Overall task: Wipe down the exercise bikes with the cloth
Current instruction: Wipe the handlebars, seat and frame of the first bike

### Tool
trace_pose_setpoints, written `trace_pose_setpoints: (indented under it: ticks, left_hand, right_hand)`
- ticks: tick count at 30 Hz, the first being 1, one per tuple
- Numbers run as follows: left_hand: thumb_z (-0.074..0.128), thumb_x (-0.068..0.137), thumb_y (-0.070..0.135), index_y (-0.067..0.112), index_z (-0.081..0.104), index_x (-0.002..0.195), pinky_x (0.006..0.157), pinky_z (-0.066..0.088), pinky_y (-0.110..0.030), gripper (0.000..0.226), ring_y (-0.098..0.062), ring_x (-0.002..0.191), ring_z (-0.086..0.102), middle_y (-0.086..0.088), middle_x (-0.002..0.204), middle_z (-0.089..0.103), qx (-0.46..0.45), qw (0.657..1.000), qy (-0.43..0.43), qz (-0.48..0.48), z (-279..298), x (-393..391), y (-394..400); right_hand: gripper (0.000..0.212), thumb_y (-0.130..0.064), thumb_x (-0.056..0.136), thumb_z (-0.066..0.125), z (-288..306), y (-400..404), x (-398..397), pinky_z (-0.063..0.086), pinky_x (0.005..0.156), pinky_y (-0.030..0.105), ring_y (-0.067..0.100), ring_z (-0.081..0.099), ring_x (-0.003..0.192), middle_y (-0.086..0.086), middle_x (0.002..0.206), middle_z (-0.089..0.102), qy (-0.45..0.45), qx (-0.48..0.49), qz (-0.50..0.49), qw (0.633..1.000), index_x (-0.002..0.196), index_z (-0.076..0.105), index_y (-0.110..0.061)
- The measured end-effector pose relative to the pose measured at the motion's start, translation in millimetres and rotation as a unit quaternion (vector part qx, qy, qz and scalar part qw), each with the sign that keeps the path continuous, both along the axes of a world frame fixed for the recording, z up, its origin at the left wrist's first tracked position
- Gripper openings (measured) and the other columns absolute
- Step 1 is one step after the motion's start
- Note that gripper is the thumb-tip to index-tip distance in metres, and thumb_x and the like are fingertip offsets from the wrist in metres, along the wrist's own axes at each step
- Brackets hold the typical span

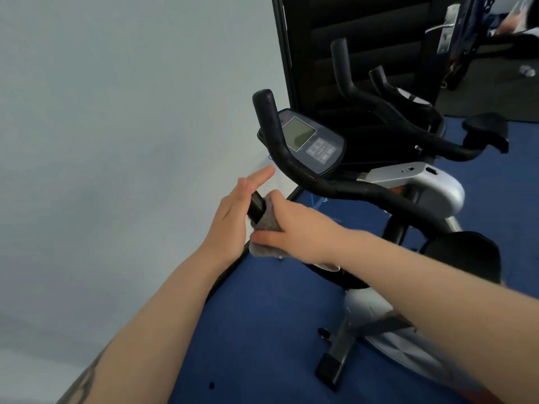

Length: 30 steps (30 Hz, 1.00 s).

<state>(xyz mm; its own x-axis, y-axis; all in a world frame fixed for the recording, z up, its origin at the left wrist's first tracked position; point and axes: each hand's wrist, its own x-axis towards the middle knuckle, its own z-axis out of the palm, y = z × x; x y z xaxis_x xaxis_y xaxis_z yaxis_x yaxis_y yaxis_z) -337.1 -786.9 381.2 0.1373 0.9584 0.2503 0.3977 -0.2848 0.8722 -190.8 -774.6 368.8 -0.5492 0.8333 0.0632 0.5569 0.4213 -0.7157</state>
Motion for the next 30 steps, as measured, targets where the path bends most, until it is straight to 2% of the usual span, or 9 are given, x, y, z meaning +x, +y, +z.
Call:
trace_pose_setpoints:
  ticks: [4, 8, 14, 17, 19, 22, 25, 28, 30]
  left_hand:
    - [0.011, 0.097, 0.050, 0.022, 0.056, 0.138, 0.088, 0.033, 0.003, 0.066, 0.012, 0.111, 0.055, -0.002, 0.126, 0.065, 0.003, 1.000, -0.010, 0.023, -1, 4, -2]
    - [0.016, 0.100, 0.051, 0.025, 0.057, 0.136, 0.092, 0.033, 0.001, 0.060, 0.012, 0.116, 0.052, 0.011, 0.127, 0.061, 0.007, 0.999, -0.008, 0.042, -2, 8, -2]
    - [0.026, 0.094, 0.062, 0.034, 0.059, 0.132, 0.105, 0.046, -0.038, 0.057, 0.004, 0.121, 0.054, 0.017, 0.130, 0.060, -0.004, 0.998, -0.044, 0.054, -1, 9, -4]
    - [0.024, 0.099, 0.051, 0.034, 0.058, 0.132, 0.103, 0.039, -0.019, 0.051, 0.008, 0.121, 0.052, 0.019, 0.129, 0.059, 0.002, 0.997, -0.032, 0.065, -3, 9, -4]
    - [0.025, 0.105, 0.045, 0.034, 0.059, 0.131, 0.102, 0.038, -0.020, 0.044, 0.005, 0.122, 0.052, 0.017, 0.130, 0.060, 0.001, 0.998, -0.026, 0.065, -3, 9, -4]
    - [0.026, 0.102, 0.044, 0.030, 0.058, 0.133, 0.108, 0.039, -0.025, 0.047, 0.004, 0.124, 0.051, 0.015, 0.133, 0.059, -0.001, 0.998, -0.029, 0.057, -1, 9, -4]
    - [0.025, 0.102, 0.044, 0.034, 0.056, 0.132, 0.110, 0.039, -0.027, 0.045, 0.004, 0.125, 0.050, 0.014, 0.133, 0.058, 0.001, 0.998, -0.018, 0.055, -3, 6, -4]
    - [0.026, 0.106, 0.038, 0.034, 0.056, 0.134, 0.108, 0.036, -0.019, 0.042, 0.006, 0.125, 0.048, 0.014, 0.132, 0.058, 0.004, 0.999, -0.001, 0.052, -4, 3, -6]
    - [0.027, 0.107, 0.032, 0.028, 0.058, 0.133, 0.105, 0.037, -0.016, 0.041, 0.003, 0.123, 0.051, 0.012, 0.130, 0.060, 0.009, 0.998, -0.010, 0.054, -5, 4, -6]
  right_hand:
    - [0.040, -0.042, 0.092, 0.060, 17, 10, -5, 0.047, 0.065, 0.032, 0.012, 0.059, 0.078, -0.006, 0.089, 0.056, 0.010, -0.038, 0.017, 0.999, 0.109, 0.036, -0.015]
    - [0.038, -0.045, 0.095, 0.053, -8, -17, -5, 0.041, 0.057, 0.033, 0.018, 0.057, 0.075, -0.002, 0.100, 0.052, -0.009, 0.038, -0.059, 0.997, 0.113, 0.037, -0.016]
    - [0.051, -0.034, 0.094, 0.057, 21, 7, -8, 0.051, 0.070, 0.037, 0.016, 0.061, 0.079, -0.002, 0.092, 0.058, 0.045, -0.011, 0.012, 0.999, 0.133, 0.032, -0.012]
    - [0.042, -0.043, 0.093, 0.055, -2, -16, -7, 0.052, 0.074, 0.044, 0.020, 0.062, 0.085, -0.003, 0.105, 0.058, 0.051, 0.025, -0.047, 0.997, 0.122, 0.038, -0.018]
    - [0.046, -0.041, 0.093, 0.056, 4, -6, -7, 0.053, 0.073, 0.045, 0.020, 0.064, 0.082, -0.001, 0.099, 0.060, 0.041, 0.005, -0.025, 0.999, 0.125, 0.035, -0.016]
    - [0.056, -0.031, 0.093, 0.059, 21, 16, -7, 0.055, 0.078, 0.043, 0.018, 0.065, 0.085, -0.002, 0.092, 0.063, 0.065, -0.042, 0.052, 0.996, 0.136, 0.028, -0.013]
    - [0.040, -0.043, 0.092, 0.056, -2, 2, -7, 0.052, 0.075, 0.039, 0.015, 0.063, 0.089, -0.007, 0.097, 0.062, 0.102, -0.029, 0.002, 0.994, 0.122, 0.036, -0.025]
    - [0.039, -0.055, 0.091, 0.052, -9, 6, -2, 0.047, 0.068, 0.029, 0.010, 0.061, 0.084, -0.011, 0.093, 0.059, 0.066, -0.025, -0.004, 0.997, 0.111, 0.036, -0.026]
    - [0.043, -0.051, 0.093, 0.055, 5, 22, 2, 0.044, 0.072, 0.017, 0.003, 0.059, 0.091, -0.015, 0.097, 0.058, 0.034, -0.052, 0.064, 0.996, 0.119, 0.035, -0.025]
